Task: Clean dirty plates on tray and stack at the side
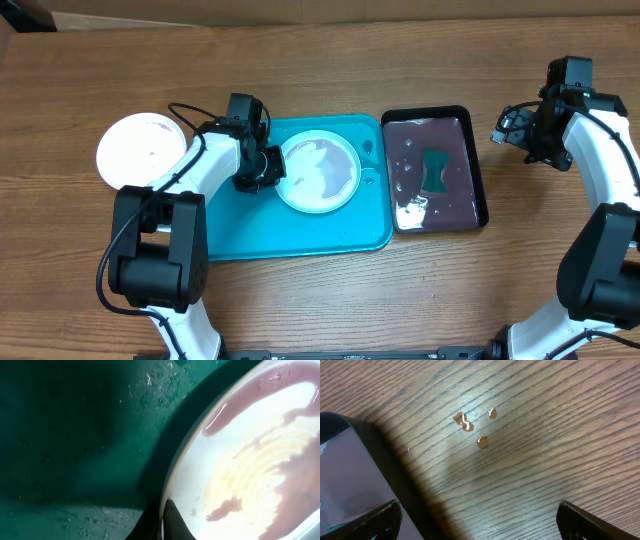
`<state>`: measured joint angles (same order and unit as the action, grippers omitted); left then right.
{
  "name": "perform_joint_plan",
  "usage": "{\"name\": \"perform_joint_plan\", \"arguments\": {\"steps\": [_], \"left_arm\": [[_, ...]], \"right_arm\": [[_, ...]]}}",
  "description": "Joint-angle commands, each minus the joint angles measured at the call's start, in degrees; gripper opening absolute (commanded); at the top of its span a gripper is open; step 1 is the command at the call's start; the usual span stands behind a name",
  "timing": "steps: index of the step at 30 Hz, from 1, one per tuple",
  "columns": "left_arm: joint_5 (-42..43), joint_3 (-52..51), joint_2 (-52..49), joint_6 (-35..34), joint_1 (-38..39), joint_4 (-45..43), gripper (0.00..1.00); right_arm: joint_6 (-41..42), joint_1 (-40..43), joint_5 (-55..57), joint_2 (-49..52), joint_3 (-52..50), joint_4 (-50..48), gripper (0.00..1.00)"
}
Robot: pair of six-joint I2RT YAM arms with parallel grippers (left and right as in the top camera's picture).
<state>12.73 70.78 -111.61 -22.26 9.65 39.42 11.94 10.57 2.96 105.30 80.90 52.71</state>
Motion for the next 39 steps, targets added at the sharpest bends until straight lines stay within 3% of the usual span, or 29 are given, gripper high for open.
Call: {"name": "perform_joint_plan", "arguments": {"steps": [1, 19, 23, 31, 39], "left_arm": [[-1.3, 1.1, -1.0, 1.6, 0.1, 1.9, 0.04], [-2.6, 20.4, -1.0, 3.5, 1.3, 9.9, 0.04], [-3.1, 20.6, -1.0, 4.0, 4.5, 7.2, 0.04], [-14.1, 21.9, -1.0, 4.1, 13.1, 3.8, 0.04], [-15.3, 29.0, -1.0, 4.5, 18.2, 4.0, 0.04]], "right_arm": [[0.0, 0.3, 0.0, -0.4, 0.8, -0.1, 1.00], [0.0, 0.3, 0.0, -0.4, 0.8, -0.1, 1.00], [0.0, 0.3, 0.0, -0.4, 0.8, -0.1, 1.00], [0.0, 0.3, 0.0, -0.4, 0.8, -0.1, 1.00], [0.0, 0.3, 0.0, -0.4, 0.8, -0.1, 1.00]]}}
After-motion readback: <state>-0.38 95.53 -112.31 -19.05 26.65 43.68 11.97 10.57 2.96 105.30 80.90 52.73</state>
